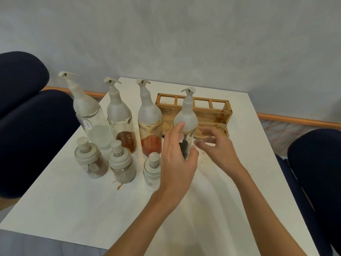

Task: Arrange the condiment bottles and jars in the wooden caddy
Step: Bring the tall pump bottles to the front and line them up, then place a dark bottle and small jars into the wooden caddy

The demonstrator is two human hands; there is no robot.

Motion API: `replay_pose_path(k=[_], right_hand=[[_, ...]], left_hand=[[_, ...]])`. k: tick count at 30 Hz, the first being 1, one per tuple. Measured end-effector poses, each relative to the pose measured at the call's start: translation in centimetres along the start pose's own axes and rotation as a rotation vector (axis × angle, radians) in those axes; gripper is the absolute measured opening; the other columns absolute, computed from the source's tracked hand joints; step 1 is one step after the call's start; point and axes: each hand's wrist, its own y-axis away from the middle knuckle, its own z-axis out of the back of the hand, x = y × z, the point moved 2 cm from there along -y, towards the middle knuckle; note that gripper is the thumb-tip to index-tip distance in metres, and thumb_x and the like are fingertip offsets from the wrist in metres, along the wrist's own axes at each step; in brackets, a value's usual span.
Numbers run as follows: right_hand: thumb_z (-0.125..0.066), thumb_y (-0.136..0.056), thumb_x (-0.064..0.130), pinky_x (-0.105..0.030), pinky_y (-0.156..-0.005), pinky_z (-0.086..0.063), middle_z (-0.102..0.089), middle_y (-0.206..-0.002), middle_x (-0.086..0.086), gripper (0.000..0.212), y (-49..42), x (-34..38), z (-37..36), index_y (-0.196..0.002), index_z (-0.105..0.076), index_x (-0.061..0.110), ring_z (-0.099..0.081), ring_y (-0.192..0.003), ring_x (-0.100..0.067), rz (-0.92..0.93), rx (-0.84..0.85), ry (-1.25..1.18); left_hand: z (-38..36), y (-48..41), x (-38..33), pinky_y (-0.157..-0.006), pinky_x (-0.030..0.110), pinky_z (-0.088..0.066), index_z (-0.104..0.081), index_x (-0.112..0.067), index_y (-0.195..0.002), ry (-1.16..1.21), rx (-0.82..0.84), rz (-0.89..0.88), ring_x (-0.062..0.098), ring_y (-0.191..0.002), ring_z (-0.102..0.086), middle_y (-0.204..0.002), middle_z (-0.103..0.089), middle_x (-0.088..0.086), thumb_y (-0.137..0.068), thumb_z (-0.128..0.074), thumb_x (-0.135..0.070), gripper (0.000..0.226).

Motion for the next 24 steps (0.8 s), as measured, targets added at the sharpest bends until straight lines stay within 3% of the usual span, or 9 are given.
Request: replay_pose_path(k=[3, 6, 12, 14, 17, 20, 22, 24], right_hand=[[-0.07, -0.087, 0.021, -0.028, -0.083, -0.056, -0.071, -0.099, 0.007, 0.023, 2.4, 0.7, 0.9, -0.11, -0.068, 0.02, -0.067, -0.092, -0.009, 0.017, -0.066, -0.067], [-0.07, -0.087, 0.014, -0.029, -0.079, -0.057, -0.073, -0.089, 0.005, 0.017, 4.5, 1.6, -0.1, -0.101, -0.071, 0.024, -0.069, -0.086, -0.013, 0.028, -0.009, -0.112], [-0.069, -0.087, 0.015, -0.022, -0.078, -0.055, -0.072, -0.09, 0.006, 0.017, 7.4, 2.3, -4.1, -0.099, -0.07, 0.027, -0.067, -0.085, -0.009, -0.019, 0.058, -0.102], [-0.069, -0.087, 0.016, -0.025, -0.081, -0.054, -0.069, -0.097, 0.008, 0.024, 8.0, 2.2, -5.7, -0.108, -0.067, 0.026, -0.066, -0.089, -0.01, -0.053, 0.081, -0.087], [-0.071, -0.086, 0.022, -0.03, -0.092, -0.051, -0.06, -0.121, 0.007, 0.05, 8.4, 2.0, -8.2, -0.132, -0.051, 0.026, -0.06, -0.107, -0.014, -0.094, 0.17, -0.003], [-0.075, -0.08, 0.028, -0.037, -0.104, -0.044, -0.047, -0.143, 0.006, 0.078, 8.0, 1.5, -10.2, -0.146, -0.033, 0.028, -0.049, -0.126, -0.016, -0.109, 0.233, 0.013], [-0.079, -0.076, 0.03, -0.04, -0.109, -0.041, -0.042, -0.149, 0.008, 0.088, 7.6, 1.1, -11.2, -0.148, -0.029, 0.029, -0.044, -0.132, -0.015, -0.116, 0.245, -0.005], [-0.081, -0.074, 0.031, -0.036, -0.108, -0.041, -0.048, -0.144, 0.009, 0.087, 7.2, 0.9, -11.8, -0.146, -0.033, 0.028, -0.046, -0.129, -0.012, -0.111, 0.249, -0.044]], left_hand=[[2.8, 0.4, -1.3, -0.083, 0.013, -0.05, -0.054, -0.022, -0.129, 0.052, 0.03, -0.076, 0.001, -0.106, -0.061, -0.122, -0.061, -0.011, -0.089, -0.064, -0.005, 0.044], [5.7, 1.6, -0.8, -0.076, 0.011, -0.05, -0.06, -0.023, -0.118, 0.068, 0.031, -0.099, 0.005, -0.094, -0.066, -0.108, -0.067, -0.011, -0.089, -0.066, -0.004, 0.035], [9.2, 5.9, 6.9, -0.07, 0.009, -0.048, -0.063, -0.028, -0.096, 0.007, 0.041, 0.207, 0.005, -0.086, -0.065, -0.085, -0.068, -0.013, -0.086, -0.07, -0.011, 0.021], [9.1, 7.1, 10.0, -0.073, 0.011, -0.047, -0.059, -0.024, -0.105, -0.052, 0.07, 0.325, 0.01, -0.094, -0.063, -0.096, -0.065, -0.009, -0.084, -0.072, -0.011, 0.028], [8.1, 7.7, 13.0, -0.097, 0.025, -0.044, -0.041, -0.017, -0.139, -0.162, 0.166, 0.442, 0.019, -0.12, -0.053, -0.13, -0.053, 0.001, -0.085, -0.074, -0.017, 0.063], [6.6, 7.0, 13.4, -0.112, 0.032, -0.035, -0.028, -0.016, -0.15, -0.163, 0.218, 0.438, 0.019, -0.136, -0.041, -0.15, -0.04, 0.0, -0.085, -0.074, -0.017, 0.079], [5.6, 6.2, 12.9, -0.106, 0.022, -0.04, -0.033, -0.018, -0.147, -0.075, 0.187, 0.408, 0.005, -0.129, -0.046, -0.146, -0.044, -0.005, -0.083, -0.075, -0.01, 0.077], [4.9, 5.6, 12.4, -0.087, 0.004, -0.044, -0.04, -0.018, -0.138, 0.058, 0.148, 0.387, -0.015, -0.111, -0.052, -0.131, -0.05, -0.013, -0.085, -0.071, 0.001, 0.065]])
